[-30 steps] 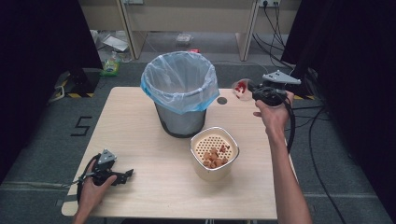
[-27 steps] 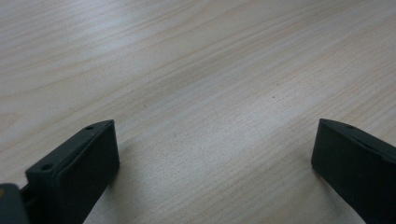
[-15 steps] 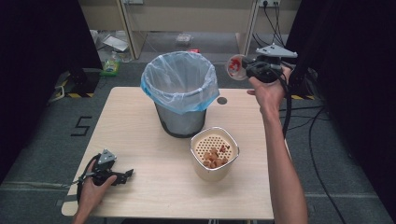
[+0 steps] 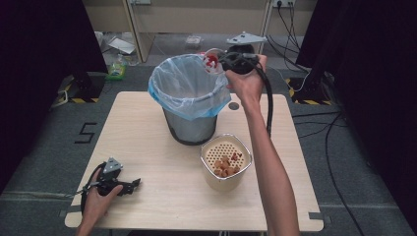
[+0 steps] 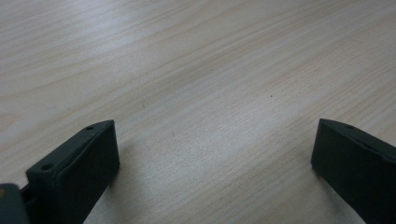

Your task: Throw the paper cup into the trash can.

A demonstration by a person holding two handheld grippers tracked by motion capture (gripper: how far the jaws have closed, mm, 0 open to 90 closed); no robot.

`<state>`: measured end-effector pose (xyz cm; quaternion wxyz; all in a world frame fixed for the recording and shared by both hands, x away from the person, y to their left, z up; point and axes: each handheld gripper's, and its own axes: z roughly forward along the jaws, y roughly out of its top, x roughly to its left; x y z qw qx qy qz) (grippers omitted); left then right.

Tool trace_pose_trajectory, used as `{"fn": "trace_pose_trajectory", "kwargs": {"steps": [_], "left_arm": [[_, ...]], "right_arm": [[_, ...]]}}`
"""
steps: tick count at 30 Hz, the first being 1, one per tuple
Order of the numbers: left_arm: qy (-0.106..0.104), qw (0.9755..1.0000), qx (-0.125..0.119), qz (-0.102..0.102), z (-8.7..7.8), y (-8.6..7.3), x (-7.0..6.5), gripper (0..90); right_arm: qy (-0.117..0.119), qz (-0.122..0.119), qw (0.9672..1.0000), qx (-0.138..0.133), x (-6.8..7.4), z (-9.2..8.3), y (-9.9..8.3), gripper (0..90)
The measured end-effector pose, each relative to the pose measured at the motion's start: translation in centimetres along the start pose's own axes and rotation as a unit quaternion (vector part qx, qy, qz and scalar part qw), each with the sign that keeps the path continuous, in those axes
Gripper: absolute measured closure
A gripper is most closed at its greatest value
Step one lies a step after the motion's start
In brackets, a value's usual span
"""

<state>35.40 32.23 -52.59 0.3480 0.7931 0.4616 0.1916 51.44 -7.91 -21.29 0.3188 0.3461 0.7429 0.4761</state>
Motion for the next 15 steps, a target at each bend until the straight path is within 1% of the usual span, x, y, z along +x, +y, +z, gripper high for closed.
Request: {"fn": "trace_pose_trajectory", "kwargs": {"steps": [2,3,5,7,8,11,12,15], "left_arm": [[0.0,1.0,0.0,0.0,0.0,0.0,0.0,0.1],[-0.001,1.0,0.0,0.001,0.0,0.0,0.0,0.1],[-0.001,1.0,0.0,0.001,0.0,0.0,0.0,0.1],[-0.002,1.0,0.0,0.001,0.0,0.0,0.0,0.1],[-0.002,1.0,0.0,0.001,0.0,0.0,0.0,0.1],[-0.002,1.0,0.0,0.002,0.0,0.0,0.0,0.1],[-0.002,1.0,0.0,0.001,0.0,0.0,0.0,0.1],[-0.002,1.0,0.0,0.002,0.0,0.0,0.0,0.1]], "right_arm": [[0.005,-0.003,1.0,0.007,0.6,0.9,0.0,84.1],[0.005,-0.004,0.9999,0.01,0.9,1.4,0.0,81.4],[0.008,0.002,0.9998,0.02,1.4,2.5,-0.1,75.0],[0.01,0.007,0.9996,0.024,1.8,3.3,-0.2,65.6],[0.011,0.012,0.9996,0.023,2.0,3.5,-0.2,65.2],[0.011,0.009,0.9995,0.029,2.3,3.8,-0.1,60.8],[0.01,0.01,0.9995,0.029,2.3,3.8,-0.1,60.8],[0.006,0.011,0.9996,0.026,1.8,3.3,-0.1,60.1]]}}
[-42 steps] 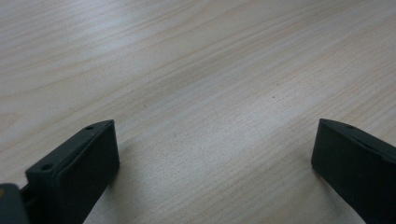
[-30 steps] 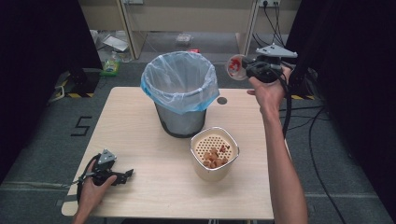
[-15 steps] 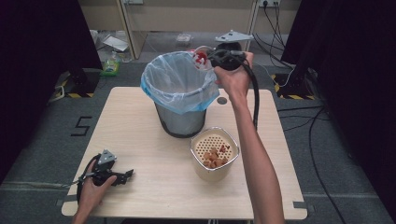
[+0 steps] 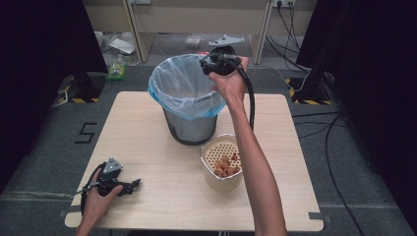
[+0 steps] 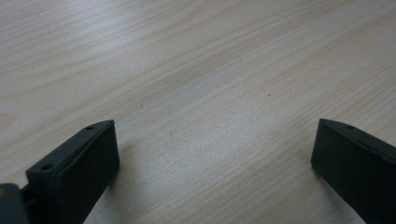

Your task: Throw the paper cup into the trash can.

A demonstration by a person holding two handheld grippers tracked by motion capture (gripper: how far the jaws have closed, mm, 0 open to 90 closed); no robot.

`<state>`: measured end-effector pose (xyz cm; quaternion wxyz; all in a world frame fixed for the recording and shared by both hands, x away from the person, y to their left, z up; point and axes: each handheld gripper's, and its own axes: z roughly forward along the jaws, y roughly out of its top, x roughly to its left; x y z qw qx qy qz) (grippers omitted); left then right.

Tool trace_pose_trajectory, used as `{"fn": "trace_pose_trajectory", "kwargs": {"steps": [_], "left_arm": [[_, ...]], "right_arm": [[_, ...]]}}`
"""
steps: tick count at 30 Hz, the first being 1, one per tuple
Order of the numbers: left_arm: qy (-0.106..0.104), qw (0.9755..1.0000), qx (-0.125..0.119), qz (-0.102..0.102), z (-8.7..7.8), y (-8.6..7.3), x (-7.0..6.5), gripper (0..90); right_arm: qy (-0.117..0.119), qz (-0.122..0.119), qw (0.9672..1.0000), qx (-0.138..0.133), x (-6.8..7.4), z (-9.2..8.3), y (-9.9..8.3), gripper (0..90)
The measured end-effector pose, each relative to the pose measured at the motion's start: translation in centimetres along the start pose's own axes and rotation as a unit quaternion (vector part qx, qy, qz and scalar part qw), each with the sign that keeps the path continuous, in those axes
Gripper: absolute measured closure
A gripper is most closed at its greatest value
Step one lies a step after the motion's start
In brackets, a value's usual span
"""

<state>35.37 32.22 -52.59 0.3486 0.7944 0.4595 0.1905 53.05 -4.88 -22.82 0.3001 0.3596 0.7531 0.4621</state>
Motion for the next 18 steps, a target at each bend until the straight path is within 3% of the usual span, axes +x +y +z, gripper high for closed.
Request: {"fn": "trace_pose_trajectory", "kwargs": {"steps": [9,18], "left_arm": [[0.0,1.0,0.0,0.0,0.0,0.0,0.0,0.1],[0.001,1.0,0.001,0.001,0.0,0.0,0.0,0.1]], "right_arm": [[-0.018,0.02,0.9996,0.003,-2.9,-2.5,-2.1,55.7],[-0.035,0.033,0.9988,0.01,-5.7,-5.5,-5.6,51.5]]}}
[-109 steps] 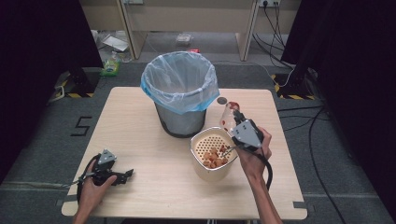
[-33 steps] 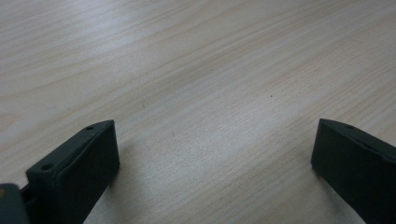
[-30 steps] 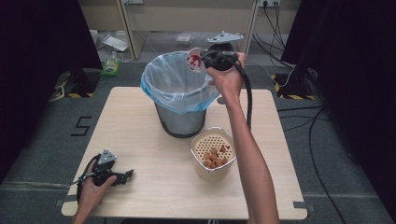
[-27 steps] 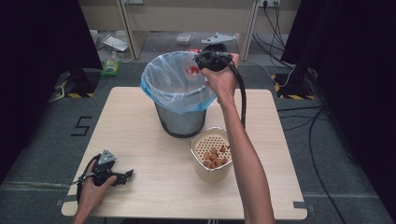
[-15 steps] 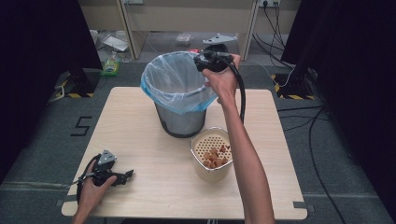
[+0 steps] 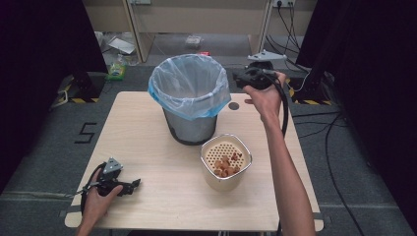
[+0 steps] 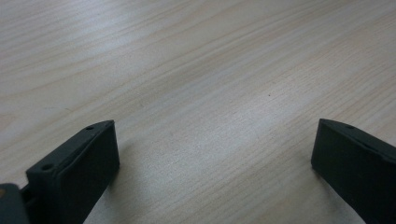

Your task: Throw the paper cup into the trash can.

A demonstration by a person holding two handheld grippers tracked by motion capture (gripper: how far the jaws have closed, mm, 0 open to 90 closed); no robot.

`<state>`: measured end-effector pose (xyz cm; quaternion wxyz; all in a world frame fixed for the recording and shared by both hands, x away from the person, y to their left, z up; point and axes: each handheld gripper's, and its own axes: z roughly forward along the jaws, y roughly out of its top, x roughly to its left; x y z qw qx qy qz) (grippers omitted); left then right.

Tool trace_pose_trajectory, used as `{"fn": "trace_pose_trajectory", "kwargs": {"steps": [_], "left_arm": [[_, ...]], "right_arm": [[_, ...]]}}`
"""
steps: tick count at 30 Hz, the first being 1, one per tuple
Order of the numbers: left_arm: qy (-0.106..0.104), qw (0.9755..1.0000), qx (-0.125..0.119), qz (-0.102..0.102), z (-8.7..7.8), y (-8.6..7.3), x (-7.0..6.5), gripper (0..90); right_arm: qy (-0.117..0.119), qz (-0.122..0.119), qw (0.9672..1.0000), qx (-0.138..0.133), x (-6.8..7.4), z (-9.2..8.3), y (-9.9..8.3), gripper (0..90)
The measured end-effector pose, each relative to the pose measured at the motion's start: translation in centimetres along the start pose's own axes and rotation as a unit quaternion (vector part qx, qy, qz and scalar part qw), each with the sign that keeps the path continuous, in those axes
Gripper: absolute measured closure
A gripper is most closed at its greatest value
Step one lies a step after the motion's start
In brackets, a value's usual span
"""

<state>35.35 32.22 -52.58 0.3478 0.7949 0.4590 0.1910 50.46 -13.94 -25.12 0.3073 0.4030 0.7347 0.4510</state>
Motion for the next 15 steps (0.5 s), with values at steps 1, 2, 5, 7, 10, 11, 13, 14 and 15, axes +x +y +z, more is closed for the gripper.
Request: {"fn": "trace_pose_trajectory", "kwargs": {"steps": [1,2,5,7,10,11,13,14,15], "left_arm": [[0.0,1.0,0.0,0.0,0.0,0.0,0.0,0.1],[0.0,1.0,0.0,0.0,0.0,0.0,0.0,0.1],[0.0,1.0,0.0,0.0,0.0,0.0,0.0,0.1],[0.0,1.0,0.0,-0.001,0.0,0.0,0.0,0.1],[0.0,1.0,0.0,-0.001,0.0,0.0,0.0,0.1],[0.0,1.0,0.0,-0.001,0.0,0.0,0.0,0.0],[0.0,1.0,0.001,0.0,0.0,0.0,0.0,0.0],[0.0,1.0,0.001,0.0,0.0,0.0,0.0,0.0],[0.0,1.0,0.001,0.0,0.0,0.0,0.0,0.0]], "right_arm": [[-0.002,0.002,1.0,0.001,-0.3,-0.3,-0.5,51.3],[-0.003,0.005,1.0,0.004,-0.7,-0.6,-1.2,50.9],[-0.011,0.005,0.9999,0.012,-1.4,-1.3,-2.7,49.6],[-0.016,0.005,0.9997,0.015,-1.9,-1.8,-3.8,49.2],[-0.021,0.011,0.9995,0.022,-2.7,-2.4,-5.4,48.8],[-0.023,0.011,0.9994,0.024,-2.9,-2.6,-5.9,48.7],[-0.024,0.013,0.9992,0.028,-3.4,-3.0,-6.9,48.5],[-0.026,0.014,0.9991,0.029,-3.5,-3.2,-7.3,48.4],[-0.028,0.013,0.999,0.031,-3.6,-3.4,-7.7,47.9]]}}
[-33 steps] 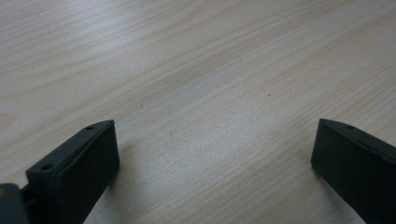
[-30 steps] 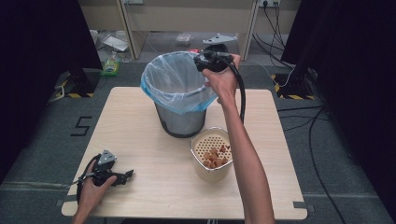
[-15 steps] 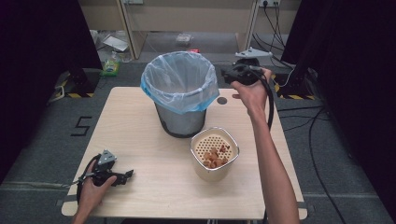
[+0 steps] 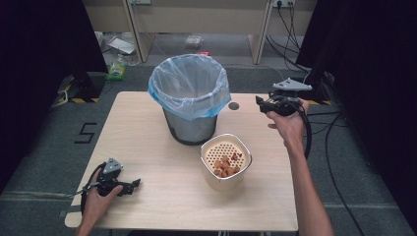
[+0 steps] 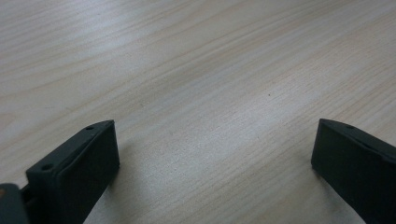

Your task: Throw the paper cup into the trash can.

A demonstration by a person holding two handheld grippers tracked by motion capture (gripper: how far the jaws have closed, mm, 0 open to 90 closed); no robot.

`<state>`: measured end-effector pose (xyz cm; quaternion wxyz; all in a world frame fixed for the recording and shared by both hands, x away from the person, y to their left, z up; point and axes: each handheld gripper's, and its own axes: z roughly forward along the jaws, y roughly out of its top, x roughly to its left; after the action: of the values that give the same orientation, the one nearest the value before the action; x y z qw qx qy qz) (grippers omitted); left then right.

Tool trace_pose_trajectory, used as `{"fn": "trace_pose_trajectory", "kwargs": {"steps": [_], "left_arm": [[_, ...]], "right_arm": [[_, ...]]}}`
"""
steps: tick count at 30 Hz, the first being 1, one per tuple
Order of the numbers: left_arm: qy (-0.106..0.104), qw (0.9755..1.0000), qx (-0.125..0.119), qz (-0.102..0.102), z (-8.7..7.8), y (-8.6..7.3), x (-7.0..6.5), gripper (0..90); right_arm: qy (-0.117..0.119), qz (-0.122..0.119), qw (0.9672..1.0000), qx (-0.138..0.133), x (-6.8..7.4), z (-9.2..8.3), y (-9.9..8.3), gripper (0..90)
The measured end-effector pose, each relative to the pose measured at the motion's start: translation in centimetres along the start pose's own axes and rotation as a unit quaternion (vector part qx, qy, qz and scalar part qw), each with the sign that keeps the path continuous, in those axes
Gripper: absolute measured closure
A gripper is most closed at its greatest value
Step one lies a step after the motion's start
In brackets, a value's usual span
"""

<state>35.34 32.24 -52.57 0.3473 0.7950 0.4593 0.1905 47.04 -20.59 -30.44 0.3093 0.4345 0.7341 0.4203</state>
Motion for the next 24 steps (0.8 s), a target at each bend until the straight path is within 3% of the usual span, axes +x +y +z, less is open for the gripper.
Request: {"fn": "trace_pose_trajectory", "kwargs": {"steps": [6,16,24], "left_arm": [[0.0,1.0,0.0,0.0,0.0,0.0,0.0,0.0],[0.0,1.0,0.0,0.0,0.0,0.0,0.0,0.0],[0.001,1.0,0.0,0.001,0.0,0.0,0.0,0.0]], "right_arm": [[-0.005,-0.002,0.9999,0.014,-0.4,-1.0,-3.0,45.6],[-0.013,-0.014,0.9993,0.032,0.1,-2.3,-8.6,42.2],[-0.005,0.004,0.9986,0.052,0.8,-2.0,-13.7,41.7]]}}
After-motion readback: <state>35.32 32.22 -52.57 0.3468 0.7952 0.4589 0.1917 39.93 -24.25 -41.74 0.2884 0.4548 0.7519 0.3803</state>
